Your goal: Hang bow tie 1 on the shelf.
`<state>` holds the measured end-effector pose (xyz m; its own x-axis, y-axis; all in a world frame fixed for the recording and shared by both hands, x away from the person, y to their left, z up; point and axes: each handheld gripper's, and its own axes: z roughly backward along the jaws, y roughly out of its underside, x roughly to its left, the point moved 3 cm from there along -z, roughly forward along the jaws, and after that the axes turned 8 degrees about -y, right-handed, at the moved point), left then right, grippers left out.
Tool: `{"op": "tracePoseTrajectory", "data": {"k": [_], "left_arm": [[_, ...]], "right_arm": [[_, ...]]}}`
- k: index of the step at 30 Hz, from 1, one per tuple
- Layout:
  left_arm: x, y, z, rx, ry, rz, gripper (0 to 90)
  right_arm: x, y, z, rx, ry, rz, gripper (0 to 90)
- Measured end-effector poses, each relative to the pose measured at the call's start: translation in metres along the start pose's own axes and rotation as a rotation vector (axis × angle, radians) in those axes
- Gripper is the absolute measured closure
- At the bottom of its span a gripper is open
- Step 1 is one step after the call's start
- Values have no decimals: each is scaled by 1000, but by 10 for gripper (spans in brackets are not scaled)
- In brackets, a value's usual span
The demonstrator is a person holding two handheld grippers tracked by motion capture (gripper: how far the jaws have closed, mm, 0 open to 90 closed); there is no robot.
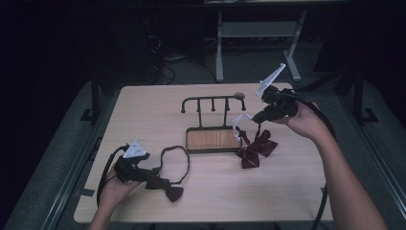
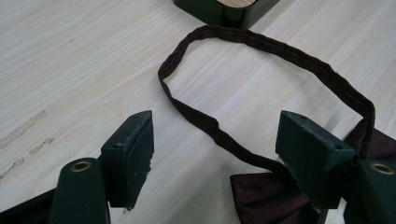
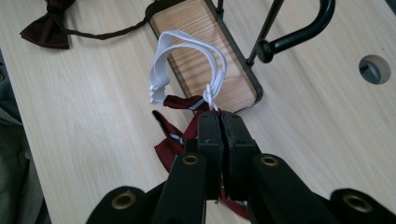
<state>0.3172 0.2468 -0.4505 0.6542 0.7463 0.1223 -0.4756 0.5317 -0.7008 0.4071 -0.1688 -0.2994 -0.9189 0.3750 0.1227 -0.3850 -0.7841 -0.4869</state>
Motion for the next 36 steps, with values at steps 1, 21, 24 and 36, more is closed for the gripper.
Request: {"op": "tracePoseTrajectory", "data": {"k": [1,21,24,36], "left_arm": [[0,0,0,2,0,0,284],[-1,0,-1,1,3,2,285],[-1,0,-1,1,3,3,285],[-1,0,-1,5,4,-6,285]], "right_arm": [[-1,-2,1,0,3,1,873],[-23,-12,10,-15,29,-58,873],[-26,-12,11,-17,34,-65,873],[-41,-11,7,-11,44,-118,873]]}}
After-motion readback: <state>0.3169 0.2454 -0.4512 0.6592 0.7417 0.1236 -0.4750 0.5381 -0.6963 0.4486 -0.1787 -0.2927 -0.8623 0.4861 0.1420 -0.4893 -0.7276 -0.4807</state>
